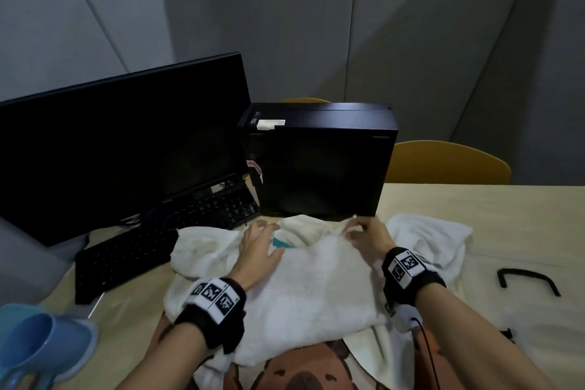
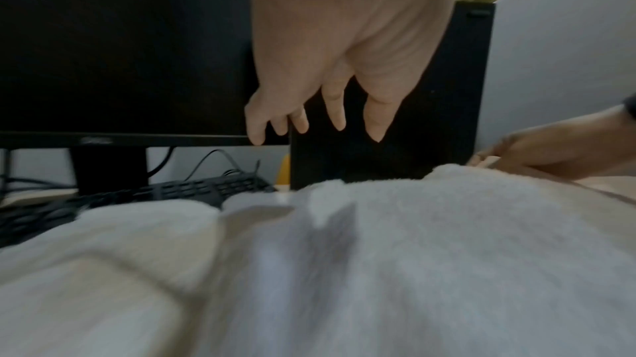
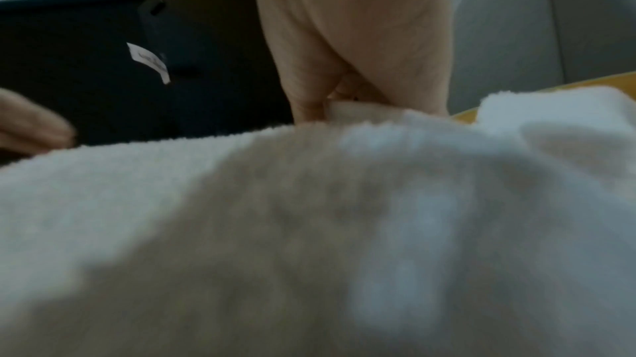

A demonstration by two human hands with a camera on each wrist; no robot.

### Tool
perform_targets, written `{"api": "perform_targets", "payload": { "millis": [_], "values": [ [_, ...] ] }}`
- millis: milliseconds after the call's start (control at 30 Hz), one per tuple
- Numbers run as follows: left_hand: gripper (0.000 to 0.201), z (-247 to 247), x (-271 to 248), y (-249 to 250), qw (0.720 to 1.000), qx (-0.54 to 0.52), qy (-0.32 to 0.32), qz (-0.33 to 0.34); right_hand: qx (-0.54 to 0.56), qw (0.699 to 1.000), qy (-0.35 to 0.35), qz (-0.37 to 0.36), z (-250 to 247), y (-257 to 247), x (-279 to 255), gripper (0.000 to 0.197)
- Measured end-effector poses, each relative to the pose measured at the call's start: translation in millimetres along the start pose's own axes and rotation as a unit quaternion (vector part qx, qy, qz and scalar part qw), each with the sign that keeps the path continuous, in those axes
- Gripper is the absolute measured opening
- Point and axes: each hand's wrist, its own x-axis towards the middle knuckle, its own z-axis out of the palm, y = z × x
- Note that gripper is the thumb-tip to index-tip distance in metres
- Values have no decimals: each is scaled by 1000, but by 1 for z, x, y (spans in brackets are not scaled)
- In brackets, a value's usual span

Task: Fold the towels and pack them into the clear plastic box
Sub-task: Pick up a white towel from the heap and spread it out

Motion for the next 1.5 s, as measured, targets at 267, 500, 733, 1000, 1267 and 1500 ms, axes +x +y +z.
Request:
{"api": "perform_targets", "payload": {
  "millis": [267,500,733,1000,1267,1500],
  "values": [
    [111,-38,5,94,946,-255,-186,76,-46,946,-240,-212,-55,-118,-79,21],
    [15,-83,-33,130,917,-306,-201,162,5,941,-186,-283,-89,-164,-125,16],
    [21,-100,-62,128,898,-395,-72,178,-6,942,-116,-314,-92,-166,-142,14],
    [19,-110,-77,151,920,-285,40,267,5,928,-82,-365,-79,-200,-149,16],
    [28,-122,-78,151,914,-297,69,269,-7,948,-125,-293,-80,-202,-151,11],
    [19,-151,-63,113,874,-372,235,206,-94,959,-102,-246,-116,-179,-145,19]
  ]
}}
